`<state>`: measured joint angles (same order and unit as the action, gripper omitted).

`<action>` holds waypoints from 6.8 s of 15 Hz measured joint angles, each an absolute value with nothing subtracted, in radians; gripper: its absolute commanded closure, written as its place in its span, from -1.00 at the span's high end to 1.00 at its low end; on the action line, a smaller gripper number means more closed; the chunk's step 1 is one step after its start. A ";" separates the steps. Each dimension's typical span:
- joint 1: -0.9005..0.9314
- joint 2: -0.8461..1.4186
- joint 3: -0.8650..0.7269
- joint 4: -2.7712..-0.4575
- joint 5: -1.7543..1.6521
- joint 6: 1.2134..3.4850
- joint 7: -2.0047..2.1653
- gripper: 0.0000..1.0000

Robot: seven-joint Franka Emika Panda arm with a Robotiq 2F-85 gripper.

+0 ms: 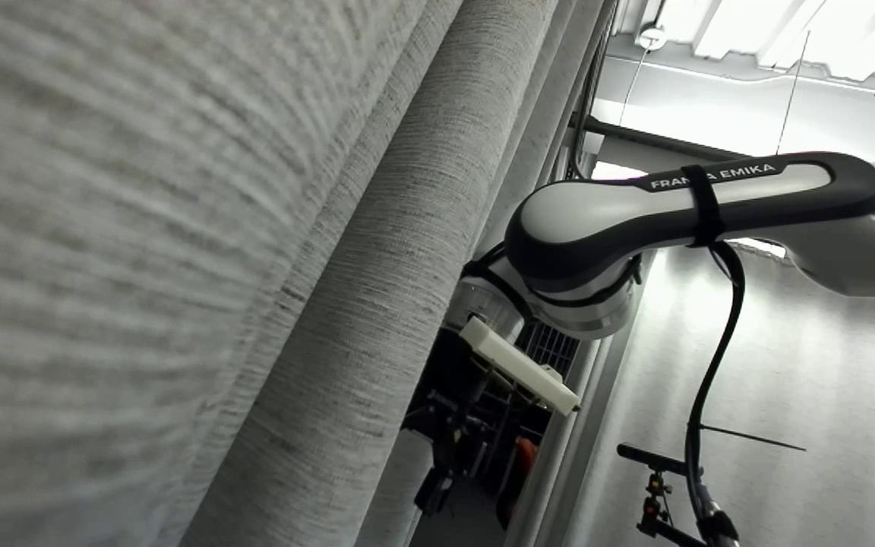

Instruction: Open the curtains

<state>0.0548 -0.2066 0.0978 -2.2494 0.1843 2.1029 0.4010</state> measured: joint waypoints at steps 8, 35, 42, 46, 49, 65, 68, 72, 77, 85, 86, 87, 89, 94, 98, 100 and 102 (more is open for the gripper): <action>0.055 -0.206 0.098 -2.250 0.184 2.103 0.401 1.00; -0.164 -0.109 -0.139 -1.962 0.079 2.046 0.360 1.00; -0.176 -0.058 -0.160 -1.929 0.079 2.096 0.379 1.00; -0.199 0.029 -0.197 -1.819 0.079 2.100 0.377 1.00; -0.216 0.110 -0.221 -1.697 0.075 2.069 0.318 1.00; -0.331 0.480 -0.146 -1.155 0.155 1.943 -0.450 1.00; -0.362 0.467 -0.112 -1.154 0.231 1.879 -0.589 1.00; -0.378 0.454 -0.100 -1.154 0.252 1.915 -0.702 1.00; -0.381 0.454 -0.100 -1.187 0.357 2.189 -0.688 1.00; -0.381 0.453 -0.089 -1.256 0.562 2.502 -0.652 1.00; -0.381 0.452 -0.086 -1.260 0.579 2.526 -0.652 1.00; -0.381 0.451 -0.084 -1.264 0.592 2.546 -0.651 0.50; -0.380 0.449 -0.077 -1.267 0.613 2.577 -0.651 0.35; -0.378 0.430 -0.060 -1.288 0.618 2.580 -0.651 -0.45; -0.368 0.388 -0.054 -1.348 0.618 2.560 -0.641 -0.99; -0.360 0.346 -0.055 -1.399 0.604 2.515 -0.629 -1.00; -0.348 0.287 -0.060 -1.458 0.553 2.445 -0.595 -1.00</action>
